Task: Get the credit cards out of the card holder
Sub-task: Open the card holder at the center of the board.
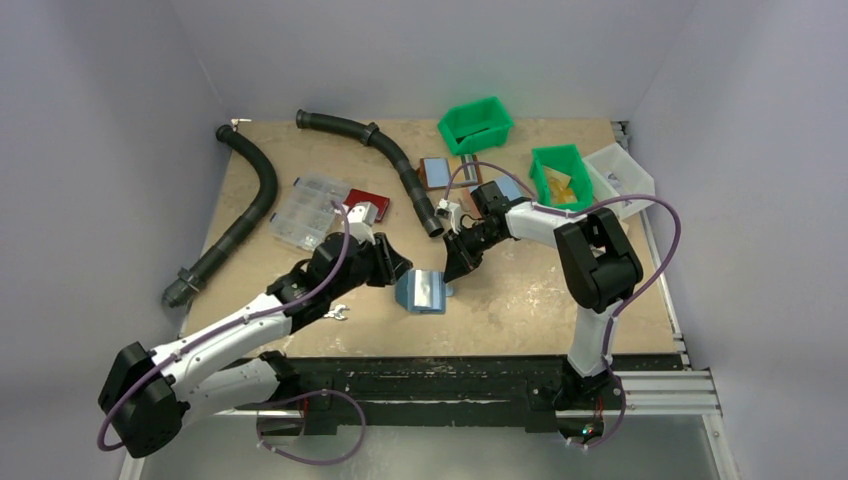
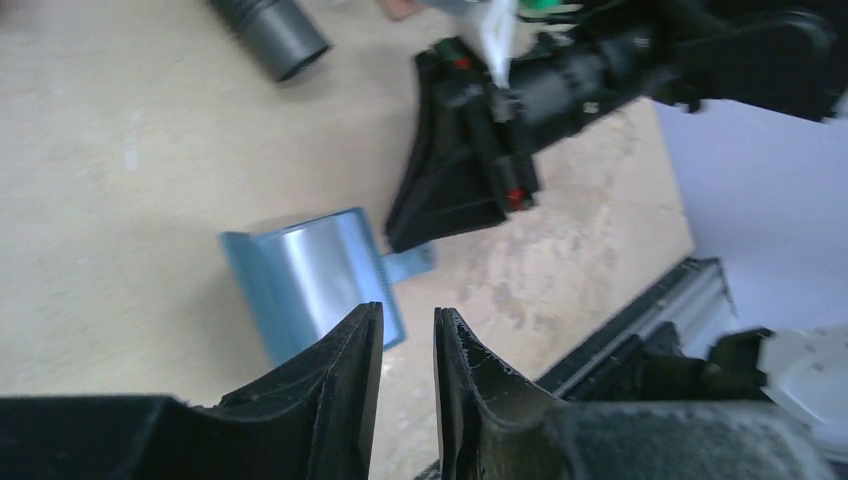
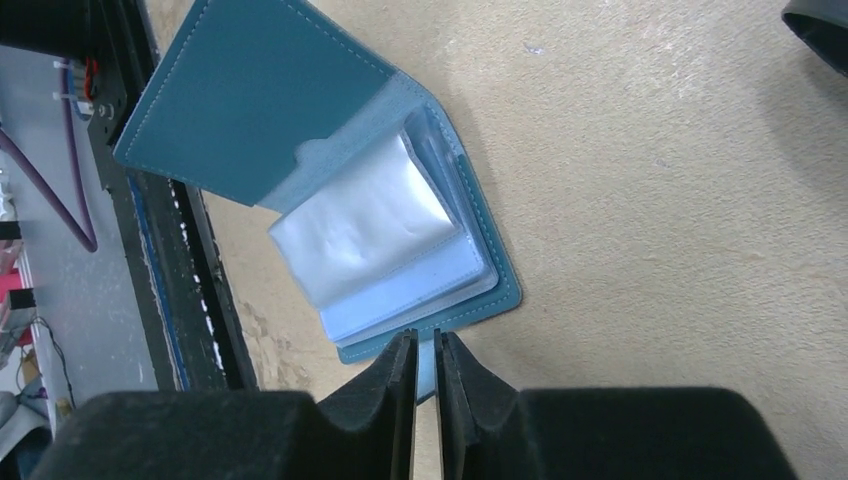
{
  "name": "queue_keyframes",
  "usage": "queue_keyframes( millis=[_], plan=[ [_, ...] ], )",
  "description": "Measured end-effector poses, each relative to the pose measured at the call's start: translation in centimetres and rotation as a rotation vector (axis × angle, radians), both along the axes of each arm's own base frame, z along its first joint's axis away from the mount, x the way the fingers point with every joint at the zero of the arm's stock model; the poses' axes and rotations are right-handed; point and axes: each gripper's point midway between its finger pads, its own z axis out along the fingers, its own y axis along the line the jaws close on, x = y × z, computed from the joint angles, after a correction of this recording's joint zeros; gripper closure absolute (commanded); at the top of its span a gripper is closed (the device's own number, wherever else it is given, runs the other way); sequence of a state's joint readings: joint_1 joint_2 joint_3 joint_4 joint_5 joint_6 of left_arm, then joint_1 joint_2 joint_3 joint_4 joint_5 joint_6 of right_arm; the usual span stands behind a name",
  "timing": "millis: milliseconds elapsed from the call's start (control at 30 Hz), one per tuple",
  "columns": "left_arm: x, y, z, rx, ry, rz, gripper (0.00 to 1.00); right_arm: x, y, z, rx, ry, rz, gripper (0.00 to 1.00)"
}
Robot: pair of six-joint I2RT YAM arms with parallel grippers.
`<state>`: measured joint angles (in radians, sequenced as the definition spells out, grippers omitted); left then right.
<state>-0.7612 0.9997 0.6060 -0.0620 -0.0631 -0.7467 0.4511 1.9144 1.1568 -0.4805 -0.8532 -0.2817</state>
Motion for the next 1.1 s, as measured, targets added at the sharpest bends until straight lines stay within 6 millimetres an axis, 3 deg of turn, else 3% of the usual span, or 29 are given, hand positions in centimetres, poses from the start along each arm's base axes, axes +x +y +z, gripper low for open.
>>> queue_keyframes(
  millis=[67,200,300,367,500,600,900,1100],
  plan=[
    [-0.6,-1.5,1.4,-0.055,-0.023,-0.062,0.7,0.1,0.0,0.0,-0.002,-0.002,-0.003,0.81],
    [-3.0,-5.9,2.0,-0.06,-0.022,-0.199,0.68,0.3,-0.2,-0.3,-0.02,-0.009,-0.016,0.8],
    [-4.0,-9.3,0.6,-0.003,0.012,-0.259,0.67,0.5,-0.3,-0.5,-0.036,-0.015,-0.025,0.77],
    [-3.9,-10.1,-1.5,0.06,0.042,-0.25,0.67,0.7,-0.4,-0.7,-0.047,-0.022,-0.032,0.74],
    [-2.9,-8.4,-7.6,0.253,0.12,-0.163,0.66,0.9,-0.7,-0.9,-0.067,-0.03,-0.042,0.71],
    [-2.6,-6.9,-10.2,0.351,0.148,-0.113,0.66,1.0,-0.8,-1.1,-0.078,-0.034,-0.047,0.71],
    [-1.5,-5.4,-12.2,0.446,0.141,-0.038,0.45,1.1,-0.9,-1.1,-0.084,-0.035,-0.049,0.69],
    [-0.7,-6.0,-12.5,0.479,0.135,-0.026,0.34,1.0,-0.8,-1.1,-0.08,-0.034,-0.046,0.68]
  ],
)
